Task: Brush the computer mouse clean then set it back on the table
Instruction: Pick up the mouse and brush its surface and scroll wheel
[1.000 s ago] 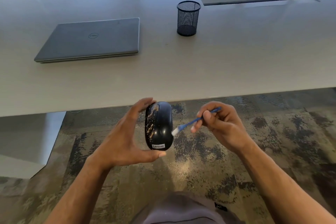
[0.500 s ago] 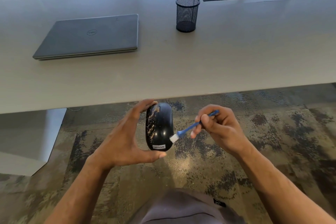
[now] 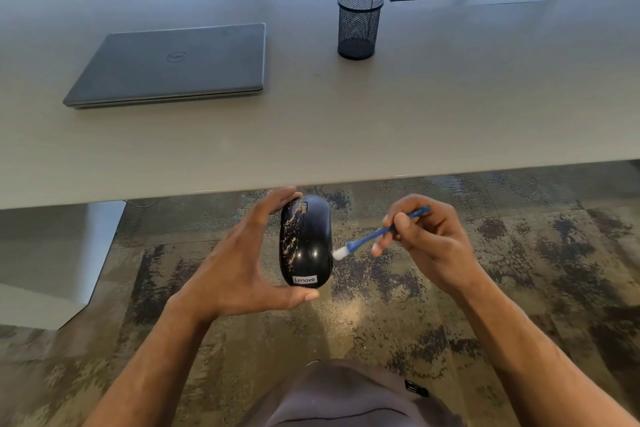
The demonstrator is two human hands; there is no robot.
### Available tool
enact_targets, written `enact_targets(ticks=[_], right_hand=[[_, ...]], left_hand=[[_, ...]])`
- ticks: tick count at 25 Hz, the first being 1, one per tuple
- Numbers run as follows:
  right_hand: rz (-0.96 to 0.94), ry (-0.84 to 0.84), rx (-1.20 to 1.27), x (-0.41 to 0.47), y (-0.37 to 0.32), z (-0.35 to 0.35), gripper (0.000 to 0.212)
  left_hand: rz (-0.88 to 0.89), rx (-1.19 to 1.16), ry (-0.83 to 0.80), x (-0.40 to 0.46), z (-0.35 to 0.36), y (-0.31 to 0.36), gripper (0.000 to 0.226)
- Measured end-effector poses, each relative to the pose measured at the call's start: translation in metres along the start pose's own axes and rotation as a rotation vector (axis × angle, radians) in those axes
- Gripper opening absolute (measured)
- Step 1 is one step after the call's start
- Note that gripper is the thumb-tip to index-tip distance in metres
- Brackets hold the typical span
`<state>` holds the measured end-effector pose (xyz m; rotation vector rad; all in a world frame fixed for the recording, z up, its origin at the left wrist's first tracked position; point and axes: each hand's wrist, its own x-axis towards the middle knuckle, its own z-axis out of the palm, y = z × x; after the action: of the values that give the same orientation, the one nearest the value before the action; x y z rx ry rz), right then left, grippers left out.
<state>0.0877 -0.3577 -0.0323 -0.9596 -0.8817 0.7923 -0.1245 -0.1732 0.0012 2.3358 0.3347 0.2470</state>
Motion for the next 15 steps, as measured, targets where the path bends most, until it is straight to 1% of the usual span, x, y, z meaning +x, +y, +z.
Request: enact_targets(ticks=[1,2,5,7,10,13,15], right_hand=[[0.005,-0.007,-0.020,0.001,-0.002,0.001,0.015],[0.004,0.024,-0.052,0.003,-0.003,0.001,0.013],[-0.027,0.184,-0.119,0.011,-0.008,-0.003,0.013],[-0.055,0.242,-0.094,0.015,-0.011,-0.003,0.019],[-0.043,0.256,-0.110,0.014,-0.007,0.001,0.023],[0.006,0.209,-0.154,0.006,0.003,0.001,0.017],[0.032,0.238,-0.176,0.003,0.002,-0.004,0.016]], left_hand=[[0.001,-0.002,-0.003,0.000,0.000,0.000,0.119],[0.004,-0.006,-0.007,-0.001,0.000,0.001,0.119],[0.014,-0.009,-0.017,0.000,0.002,0.004,0.118],[0.012,-0.016,-0.013,0.000,0.003,0.005,0.118],[0.012,-0.031,-0.008,-0.001,0.003,0.005,0.119],[0.019,-0.036,-0.013,-0.002,0.003,0.004,0.119],[0.021,-0.025,-0.022,-0.002,0.003,0.004,0.119]])
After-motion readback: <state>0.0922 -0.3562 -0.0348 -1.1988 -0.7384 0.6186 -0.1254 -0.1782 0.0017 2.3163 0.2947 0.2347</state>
